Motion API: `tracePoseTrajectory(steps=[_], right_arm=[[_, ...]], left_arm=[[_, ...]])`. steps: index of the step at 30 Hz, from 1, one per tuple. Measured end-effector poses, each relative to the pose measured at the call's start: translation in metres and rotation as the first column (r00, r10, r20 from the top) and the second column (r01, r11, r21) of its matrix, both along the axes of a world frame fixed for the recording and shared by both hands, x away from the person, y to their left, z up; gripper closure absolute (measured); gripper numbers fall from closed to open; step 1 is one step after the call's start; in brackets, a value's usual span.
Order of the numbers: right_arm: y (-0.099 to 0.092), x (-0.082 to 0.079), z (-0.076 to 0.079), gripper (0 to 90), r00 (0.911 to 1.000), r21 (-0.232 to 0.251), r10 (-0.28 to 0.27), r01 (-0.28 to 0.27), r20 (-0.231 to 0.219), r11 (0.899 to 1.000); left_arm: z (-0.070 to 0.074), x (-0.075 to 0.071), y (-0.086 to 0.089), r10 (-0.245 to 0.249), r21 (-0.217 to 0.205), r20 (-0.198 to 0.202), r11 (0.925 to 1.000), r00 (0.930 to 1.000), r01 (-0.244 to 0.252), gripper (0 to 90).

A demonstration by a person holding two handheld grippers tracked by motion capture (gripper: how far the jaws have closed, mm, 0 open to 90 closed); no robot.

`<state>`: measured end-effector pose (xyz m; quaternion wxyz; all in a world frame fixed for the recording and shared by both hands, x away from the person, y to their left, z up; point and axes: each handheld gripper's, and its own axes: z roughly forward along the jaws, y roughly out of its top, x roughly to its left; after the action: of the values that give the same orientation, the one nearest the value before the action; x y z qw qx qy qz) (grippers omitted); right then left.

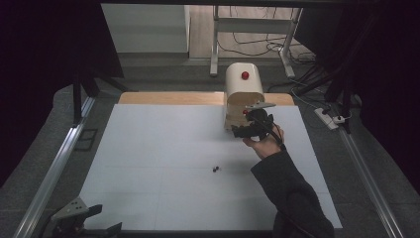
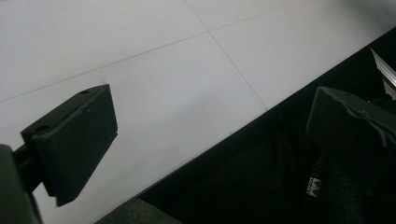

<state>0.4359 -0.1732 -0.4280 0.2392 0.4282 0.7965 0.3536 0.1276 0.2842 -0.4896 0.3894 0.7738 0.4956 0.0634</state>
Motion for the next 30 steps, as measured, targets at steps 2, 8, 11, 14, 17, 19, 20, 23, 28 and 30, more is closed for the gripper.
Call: tracePoseTrajectory(steps=[2,8,11,14,17,19,20,23,28,30], right_arm=[[-0.0001,0.0017,0.0009,14.2,0.9998,0.007,-0.016,0.016,0.015,1.0],[0.0011,0.0029,0.0049,29.3,0.997,-0.011,-0.048,0.049,0.062,0.999],[0.0026,0.0032,0.0072,37.2,0.9952,-0.015,-0.055,0.056,0.082,0.998],[0.0038,0.0046,0.0087,44.9,0.9938,-0.021,-0.061,0.063,0.093,0.998],[0.003,0.0062,0.0097,53.5,0.9929,-0.021,-0.083,0.085,0.085,0.996],[0.0017,0.007,0.0099,57.8,0.993,-0.016,-0.09,0.091,0.077,0.996],[0.0013,0.0073,0.01,60.1,0.9925,-0.017,-0.098,0.099,0.073,0.995],[0.0006,0.0087,0.0099,65.3,0.9917,-0.002,-0.115,0.115,0.057,0.993],[0.0026,0.0103,0.0095,72.7,0.9901,0.016,-0.135,0.134,0.039,0.991],[0.0027,0.0105,0.0096,73.3,0.9884,0.032,-0.148,0.147,0.036,0.989]], left_arm=[[0.0,0.0001,0.0001,0.0,0.0,0.0,1.0,1.0,0.0,2.1],[0.0,0.0001,0.0,-0.002,0.0,0.0,1.0,1.0,0.002,2.2],[0.0,0.0001,-0.0001,-0.002,0.0,0.0,1.0,1.0,0.002,2.2],[0.0,0.0001,-0.0001,-0.003,0.0,0.0,1.0,1.0,0.003,2.2],[0.0,0.0,-0.0001,-0.003,0.0,0.0,1.0,1.0,0.003,2.3],[0.0,0.0001,-0.0001,-0.004,0.0,0.0,1.0,1.0,0.004,2.3],[-0.0001,0.0,-0.0002,-0.005,-0.002,0.0,1.0,1.0,0.005,2.3],[0.0,0.0001,-0.0002,-0.005,-0.001,0.0,1.0,1.0,0.005,2.3],[-0.0001,0.0001,-0.0004,-0.005,-0.001,-0.001,1.0,1.0,0.005,2.3],[-0.0001,0.0,-0.0004,-0.005,-0.002,0.0,1.0,1.0,0.005,2.3]])
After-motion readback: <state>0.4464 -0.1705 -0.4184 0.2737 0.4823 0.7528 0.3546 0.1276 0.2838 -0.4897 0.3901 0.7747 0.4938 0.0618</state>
